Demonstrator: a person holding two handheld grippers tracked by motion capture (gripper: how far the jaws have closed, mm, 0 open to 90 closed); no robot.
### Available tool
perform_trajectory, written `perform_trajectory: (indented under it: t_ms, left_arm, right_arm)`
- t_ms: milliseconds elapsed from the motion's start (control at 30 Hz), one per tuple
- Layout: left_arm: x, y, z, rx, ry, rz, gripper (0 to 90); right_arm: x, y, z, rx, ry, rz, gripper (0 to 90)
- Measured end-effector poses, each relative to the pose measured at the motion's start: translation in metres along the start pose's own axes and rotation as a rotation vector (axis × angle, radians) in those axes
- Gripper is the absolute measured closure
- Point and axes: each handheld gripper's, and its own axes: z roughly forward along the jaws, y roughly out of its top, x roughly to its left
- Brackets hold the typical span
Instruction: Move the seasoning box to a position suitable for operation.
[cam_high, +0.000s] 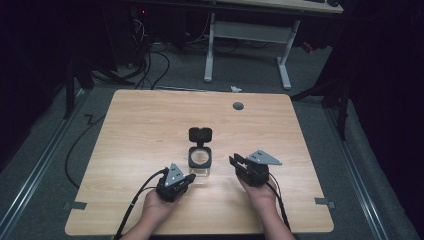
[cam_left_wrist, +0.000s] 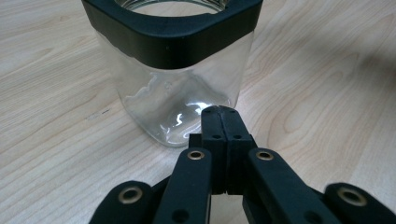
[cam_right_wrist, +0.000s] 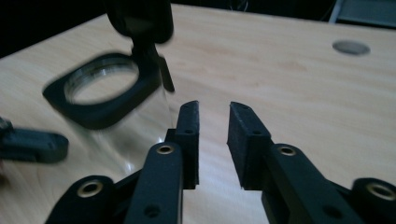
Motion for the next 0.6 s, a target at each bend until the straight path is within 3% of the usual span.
perform_trajectory:
  t_ms: [233,433,600]
  left_arm:
    - [0.003,0.001,0.004,-0.005,0.008,-0.024,90.0]
    - [0.001,-0.002,0.004,-0.012,0.009,-0.015,90.0]
    - [0.002,-0.001,0.004,-0.019,0.015,-0.019,90.0]
  right_arm:
    - [0.006,0.039,0.02,-0.042,0.021,-0.009,88.7]
    - [0.008,0.072,0.034,-0.064,0.019,-0.02,90.0]
    - [0.013,0.089,0.044,-0.065,0.016,-0.033,90.0]
